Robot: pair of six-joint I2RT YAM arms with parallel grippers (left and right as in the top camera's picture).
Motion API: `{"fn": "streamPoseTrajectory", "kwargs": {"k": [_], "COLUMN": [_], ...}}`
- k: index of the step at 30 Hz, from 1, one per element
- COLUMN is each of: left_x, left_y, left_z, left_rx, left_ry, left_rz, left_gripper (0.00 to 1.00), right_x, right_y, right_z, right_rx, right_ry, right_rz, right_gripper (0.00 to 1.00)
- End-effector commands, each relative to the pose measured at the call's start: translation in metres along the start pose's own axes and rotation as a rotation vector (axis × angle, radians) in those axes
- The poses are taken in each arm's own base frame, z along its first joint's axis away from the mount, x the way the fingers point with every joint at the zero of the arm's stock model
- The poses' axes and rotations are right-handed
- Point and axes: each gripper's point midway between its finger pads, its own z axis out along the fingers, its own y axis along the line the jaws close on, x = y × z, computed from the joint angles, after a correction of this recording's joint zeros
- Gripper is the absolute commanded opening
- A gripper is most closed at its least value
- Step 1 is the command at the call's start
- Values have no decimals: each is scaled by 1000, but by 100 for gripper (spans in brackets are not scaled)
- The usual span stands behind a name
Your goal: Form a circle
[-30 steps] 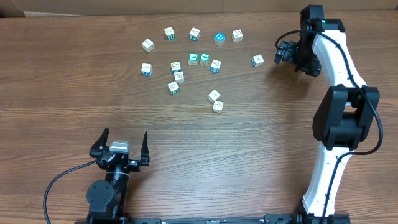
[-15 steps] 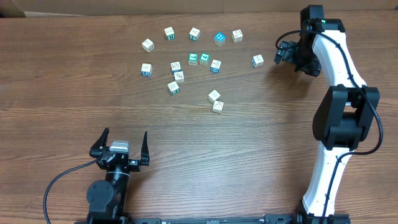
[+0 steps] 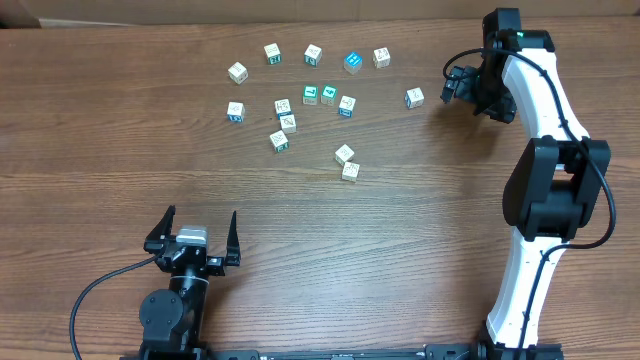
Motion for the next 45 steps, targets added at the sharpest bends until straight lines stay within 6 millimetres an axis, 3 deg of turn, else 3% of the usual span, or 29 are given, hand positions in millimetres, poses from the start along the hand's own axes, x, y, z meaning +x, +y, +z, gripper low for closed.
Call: {"fn": "streamPoseTrajectory", "kwargs": {"k": [1, 10, 16, 20, 24, 39, 45], "left_x": [-1, -11, -43, -61, -86, -165, -181], "left_y": [0, -8, -6, -12, -21, -24, -32], "left_z": [0, -5, -9, -1, 20, 118, 149], "left_rx": [5, 56, 59, 108, 184, 281, 342], "left_ry": [-8, 1, 15, 60, 165, 727, 828], "left_rz": [19, -11, -12, -15, -26, -95, -132], "left_gripper": [100, 100, 99, 100, 100, 99, 100], "right_x": [-10, -10, -10, -10, -10, -10, -10], "right_y": [3, 3, 3, 3, 3, 3, 3], "right_z": [-17, -17, -17, -17, -17, -17, -17], "right_rx": [-15, -15, -15, -15, -15, -15, -15], "right_ry": [-47, -47, -47, -47, -47, -47, -47], "right_rz": [5, 5, 5, 5, 5, 5, 5], "right_gripper": [100, 100, 100, 100, 100, 100, 100]}}
